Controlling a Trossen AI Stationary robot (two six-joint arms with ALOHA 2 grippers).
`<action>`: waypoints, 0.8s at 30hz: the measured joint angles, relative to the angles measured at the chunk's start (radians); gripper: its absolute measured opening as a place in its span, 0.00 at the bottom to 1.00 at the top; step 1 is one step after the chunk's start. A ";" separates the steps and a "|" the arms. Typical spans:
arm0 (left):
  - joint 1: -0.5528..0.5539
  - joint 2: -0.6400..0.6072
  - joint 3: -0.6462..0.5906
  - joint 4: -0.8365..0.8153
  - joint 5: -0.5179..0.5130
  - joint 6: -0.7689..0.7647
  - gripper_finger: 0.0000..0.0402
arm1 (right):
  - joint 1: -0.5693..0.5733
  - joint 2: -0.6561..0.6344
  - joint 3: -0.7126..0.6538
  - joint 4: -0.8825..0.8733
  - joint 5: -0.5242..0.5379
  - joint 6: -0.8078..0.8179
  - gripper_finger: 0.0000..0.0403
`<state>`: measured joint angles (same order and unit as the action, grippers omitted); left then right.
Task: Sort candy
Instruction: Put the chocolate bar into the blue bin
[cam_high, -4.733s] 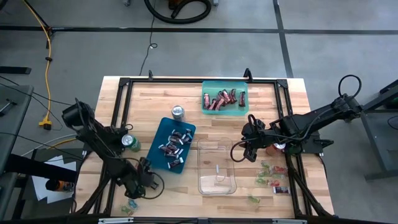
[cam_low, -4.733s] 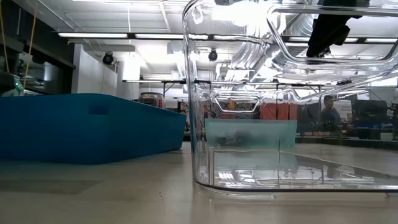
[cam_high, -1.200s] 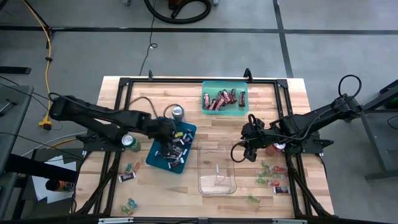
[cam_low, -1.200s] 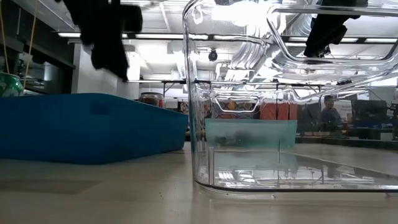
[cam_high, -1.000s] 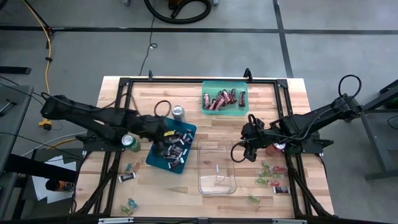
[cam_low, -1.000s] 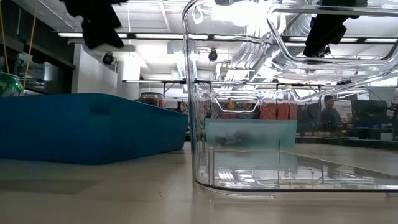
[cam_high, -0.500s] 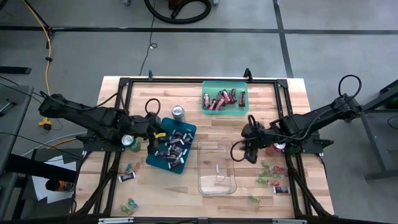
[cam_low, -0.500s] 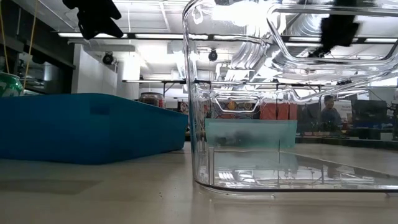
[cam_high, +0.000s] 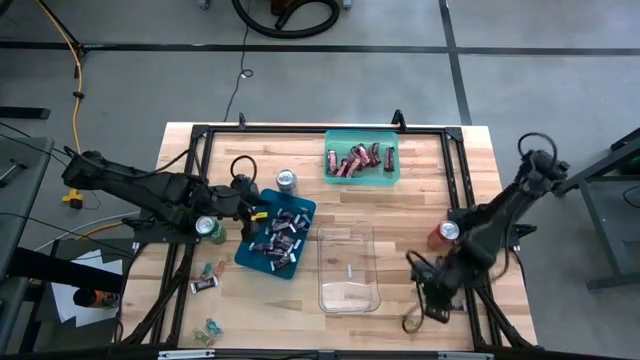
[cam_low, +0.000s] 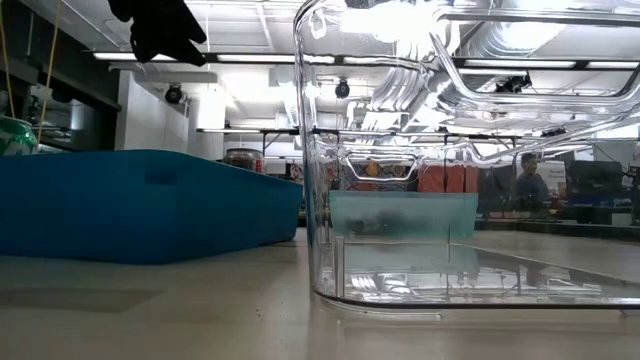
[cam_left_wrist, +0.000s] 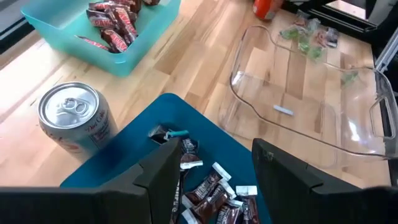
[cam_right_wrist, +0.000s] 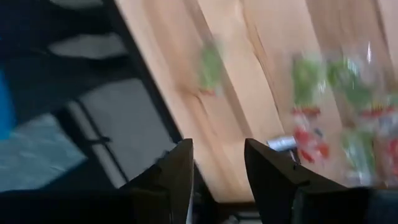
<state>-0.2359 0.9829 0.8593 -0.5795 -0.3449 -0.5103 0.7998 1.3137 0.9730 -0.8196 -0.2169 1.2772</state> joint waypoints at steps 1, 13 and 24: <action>0.000 0.000 0.000 0.001 0.000 0.006 0.46 | 0.025 0.024 0.000 -0.006 -0.001 0.016 0.34; 0.000 0.000 0.000 0.002 0.000 -0.035 0.46 | 0.183 0.357 0.000 -0.011 -0.307 0.131 0.34; 0.000 0.000 0.000 0.035 -0.001 -0.036 0.46 | 0.188 0.449 0.000 -0.046 -0.262 0.156 0.50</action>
<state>-0.2359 0.9825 0.8593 -0.5445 -0.3460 -0.5466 0.9880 1.7630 0.9730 -0.8655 -0.4787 1.4336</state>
